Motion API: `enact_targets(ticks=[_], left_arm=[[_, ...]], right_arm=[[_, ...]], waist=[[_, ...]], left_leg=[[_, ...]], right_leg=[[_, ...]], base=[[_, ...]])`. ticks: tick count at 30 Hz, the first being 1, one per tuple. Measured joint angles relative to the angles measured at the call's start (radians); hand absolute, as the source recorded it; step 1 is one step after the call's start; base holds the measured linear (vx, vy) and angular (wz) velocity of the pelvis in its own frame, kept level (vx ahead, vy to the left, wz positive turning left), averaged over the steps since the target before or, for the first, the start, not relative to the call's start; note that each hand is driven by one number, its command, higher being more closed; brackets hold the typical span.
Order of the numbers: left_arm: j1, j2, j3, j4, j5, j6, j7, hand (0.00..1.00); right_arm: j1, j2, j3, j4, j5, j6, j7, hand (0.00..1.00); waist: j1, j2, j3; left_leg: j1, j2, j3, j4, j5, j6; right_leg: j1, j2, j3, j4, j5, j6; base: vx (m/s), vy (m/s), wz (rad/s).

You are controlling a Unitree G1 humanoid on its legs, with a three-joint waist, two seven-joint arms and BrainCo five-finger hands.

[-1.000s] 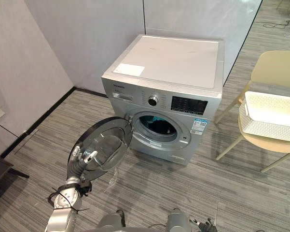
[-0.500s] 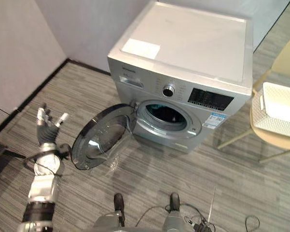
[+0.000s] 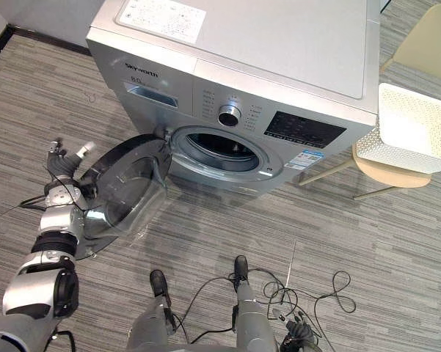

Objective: Pick up the laundry basket with both hands and put the clothes into the washing machine.

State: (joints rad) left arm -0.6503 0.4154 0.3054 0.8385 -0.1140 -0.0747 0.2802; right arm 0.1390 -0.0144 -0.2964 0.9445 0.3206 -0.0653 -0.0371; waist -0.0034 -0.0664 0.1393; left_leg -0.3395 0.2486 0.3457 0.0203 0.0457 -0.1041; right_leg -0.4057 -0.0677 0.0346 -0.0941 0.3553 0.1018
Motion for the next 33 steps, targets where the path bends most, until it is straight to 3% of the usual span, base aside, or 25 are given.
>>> enact_targets(ticks=[2, 7, 9, 10, 11, 12, 13, 18, 20, 22, 24, 26, 30, 33], left_arm=[[0.004, -0.044, 0.038, 0.036, -0.001, -0.004, -0.018, 0.0], [0.094, -0.11, 0.051, 0.046, 0.01, -0.013, -0.031, 0.0], [0.165, -0.187, 0.013, 0.049, 0.006, -0.018, -0.044, 0.0], [0.188, -0.203, -0.011, 0.06, 0.005, -0.018, -0.051, 0.0], [0.226, -0.226, -0.055, 0.078, 0.001, -0.018, -0.064, 0.0], [0.283, -0.261, -0.126, 0.099, -0.006, -0.008, -0.069, 0.0], [0.323, -0.299, -0.202, 0.106, -0.012, -0.007, -0.084, 0.0], [0.349, -0.342, -0.586, 0.102, -0.031, -0.007, -0.15, 0.0], [0.325, -0.349, -0.752, 0.049, -0.033, -0.005, -0.187, 0.0], [0.268, -0.367, -0.808, 0.017, -0.058, -0.008, -0.191, 0.0], [0.175, -0.37, -0.802, -0.009, -0.081, -0.021, -0.181, 0.0], [0.088, -0.351, -0.751, -0.012, -0.091, -0.045, -0.154, 0.0], [0.034, -0.334, -0.645, -0.007, -0.062, -0.061, -0.098, 0.0], [0.058, -0.301, -0.564, 0.026, -0.062, -0.06, -0.067, 0.0]], right_arm=[[-0.003, 0.005, 0.0, 0.0, 0.009, 0.004, 0.0, 0.0], [-0.024, 0.007, -0.011, -0.001, 0.023, 0.006, -0.001, 0.0], [-0.022, 0.011, -0.039, 0.002, 0.022, 0.01, -0.003, 0.0], [-0.022, 0.012, -0.048, 0.004, 0.022, 0.011, -0.004, 0.0], [-0.024, 0.012, -0.057, 0.004, 0.022, 0.011, -0.004, 0.0], [-0.026, 0.019, -0.07, 0.005, 0.022, 0.01, -0.004, 0.0], [-0.026, 0.025, -0.077, 0.007, 0.021, 0.009, -0.004, 0.0], [-0.014, 0.046, -0.121, 0.054, 0.025, 0.006, -0.004, 0.0], [-0.015, 0.046, -0.118, 0.059, 0.024, 0.002, -0.002, 0.0], [-0.014, 0.043, -0.117, 0.073, 0.023, 0.001, -0.003, 0.0], [-0.003, 0.036, -0.119, 0.092, 0.022, 0.003, -0.005, 0.0], [0.029, 0.026, -0.145, 0.094, 0.018, 0.005, -0.008, 0.0], [0.087, 0.005, -0.221, 0.103, -0.019, 0.01, -0.025, 0.0], [0.09, 0.011, -0.225, 0.111, -0.019, 0.011, -0.025, 0.0]], waist=[[0.023, -0.003, 0.004], [0.03, 0.003, 0.007], [0.031, 0.0, 0.006], [0.031, -0.002, 0.005], [0.032, -0.002, 0.005], [0.032, -0.002, 0.004], [0.03, -0.002, 0.004], [0.0, -0.001, -0.001], [-0.053, -0.002, -0.003], [-0.087, -0.003, -0.003], [-0.111, 0.003, -0.006], [-0.15, 0.028, -0.006], [-0.172, 0.088, -0.005], [-0.176, 0.098, -0.006]], left_leg=[[0.003, 0.013, 0.018, 0.028, -0.017, -0.01], [0.026, 0.03, 0.023, 0.067, -0.054, -0.012], [0.049, 0.013, 0.019, 0.069, -0.055, -0.015], [0.057, 0.008, 0.018, 0.067, -0.054, -0.016], [0.069, -0.002, 0.018, 0.066, -0.052, -0.019], [0.082, -0.005, 0.018, 0.058, -0.045, -0.028], [0.099, -0.007, 0.016, 0.038, -0.037, -0.038], [0.188, -0.028, 0.015, -0.04, -0.014, -0.054], [0.222, -0.043, 0.046, -0.043, -0.018, -0.05], [0.247, -0.047, 0.092, -0.039, -0.027, -0.04], [0.271, -0.046, 0.15, -0.03, -0.044, -0.038], [0.285, -0.039, 0.172, -0.011, -0.066, -0.041], [0.336, -0.021, 0.175, -0.012, -0.096, -0.052], [0.349, -0.019, 0.172, -0.012, -0.1, -0.056]], right_leg=[[0.002, 0.011, 0.0, 0.002, 0.004, 0.0], [0.034, 0.016, -0.004, -0.002, 0.002, -0.003], [0.068, 0.001, -0.013, 0.007, -0.071, -0.071], [0.076, -0.006, -0.015, 0.013, -0.105, -0.082], [0.082, -0.01, -0.014, 0.025, -0.162, -0.073], [0.089, -0.013, -0.015, 0.029, -0.225, -0.033], [0.089, -0.007, -0.014, 0.036, -0.236, -0.029], [0.127, -0.004, 0.009, 0.041, -0.249, -0.001], [0.135, -0.009, 0.057, 0.042, -0.247, 0.004], [0.132, -0.007, 0.102, 0.042, -0.229, 0.002], [0.122, 0.003, 0.149, 0.042, -0.218, 0.004], [0.124, 0.012, 0.167, 0.042, -0.205, 0.007], [0.163, 0.032, 0.158, 0.042, -0.183, -0.002], [0.178, 0.033, 0.155, 0.043, -0.174, -0.015]], base=[[-0.04, 0.028, -0.26], [-0.05, 0.012, -0.12], [-0.06, 0.016, 0.21], [-0.04, 0.0, 0.19], [0.0, 0.0, 0.0], [-0.04, -0.033, -0.13], [-0.03, -0.024, -0.15], [0.01, 0.002, -0.14], [0.05, 0.039, -0.41], [0.06, 0.039, -0.69], [0.08, 0.02, -0.83], [0.07, -0.008, -0.53], [0.07, -0.014, -0.27], [0.04, 0.001, 0.09]])
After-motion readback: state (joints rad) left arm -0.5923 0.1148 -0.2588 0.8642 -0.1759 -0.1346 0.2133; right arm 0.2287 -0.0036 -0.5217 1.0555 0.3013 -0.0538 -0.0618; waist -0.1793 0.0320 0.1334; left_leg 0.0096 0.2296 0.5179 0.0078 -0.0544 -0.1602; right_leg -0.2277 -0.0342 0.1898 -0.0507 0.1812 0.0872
